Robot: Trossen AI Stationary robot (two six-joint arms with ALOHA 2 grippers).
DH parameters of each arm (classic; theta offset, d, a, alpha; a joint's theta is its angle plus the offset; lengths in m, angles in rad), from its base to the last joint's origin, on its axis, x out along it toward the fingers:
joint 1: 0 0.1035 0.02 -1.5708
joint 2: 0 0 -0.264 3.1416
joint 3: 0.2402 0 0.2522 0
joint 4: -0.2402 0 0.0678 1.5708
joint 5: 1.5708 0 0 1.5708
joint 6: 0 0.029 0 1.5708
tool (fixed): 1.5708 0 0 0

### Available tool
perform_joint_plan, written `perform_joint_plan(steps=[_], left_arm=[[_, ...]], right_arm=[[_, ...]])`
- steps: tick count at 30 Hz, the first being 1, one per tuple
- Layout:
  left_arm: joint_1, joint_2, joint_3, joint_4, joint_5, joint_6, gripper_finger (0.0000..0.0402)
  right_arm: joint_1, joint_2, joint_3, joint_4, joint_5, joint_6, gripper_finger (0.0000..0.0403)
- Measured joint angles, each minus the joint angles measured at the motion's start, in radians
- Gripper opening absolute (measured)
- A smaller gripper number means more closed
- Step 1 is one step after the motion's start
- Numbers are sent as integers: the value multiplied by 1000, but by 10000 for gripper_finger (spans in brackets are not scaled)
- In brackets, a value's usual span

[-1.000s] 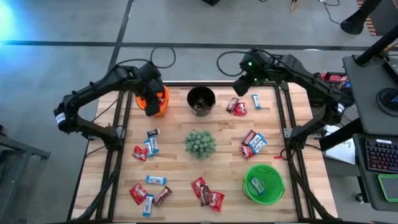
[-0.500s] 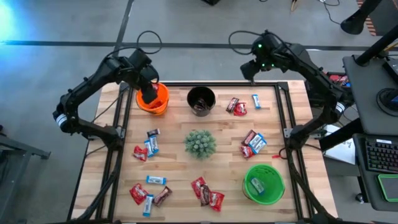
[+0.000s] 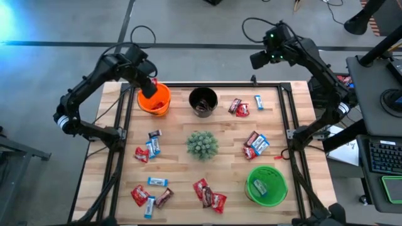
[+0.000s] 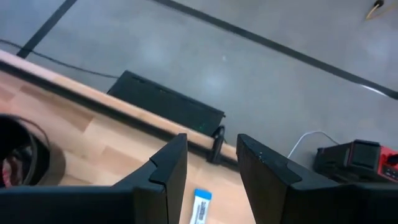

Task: Sort candy
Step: Put the red candy into the orange bucket

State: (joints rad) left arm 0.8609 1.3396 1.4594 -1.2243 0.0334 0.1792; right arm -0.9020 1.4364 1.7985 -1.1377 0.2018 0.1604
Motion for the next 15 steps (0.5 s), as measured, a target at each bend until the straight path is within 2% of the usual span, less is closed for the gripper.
perform_joint_plan(steps=[6,12,15], left_arm=[[26,0,0,-6,-2,-8,0],[36,0,-8,6,-117,-4,0],[43,1,-12,11,-122,-5,2]], right_arm=[[-34,0,0,37,0,-17,134],[-67,0,0,91,0,-24,132],[-68,0,0,111,0,-25,134]])
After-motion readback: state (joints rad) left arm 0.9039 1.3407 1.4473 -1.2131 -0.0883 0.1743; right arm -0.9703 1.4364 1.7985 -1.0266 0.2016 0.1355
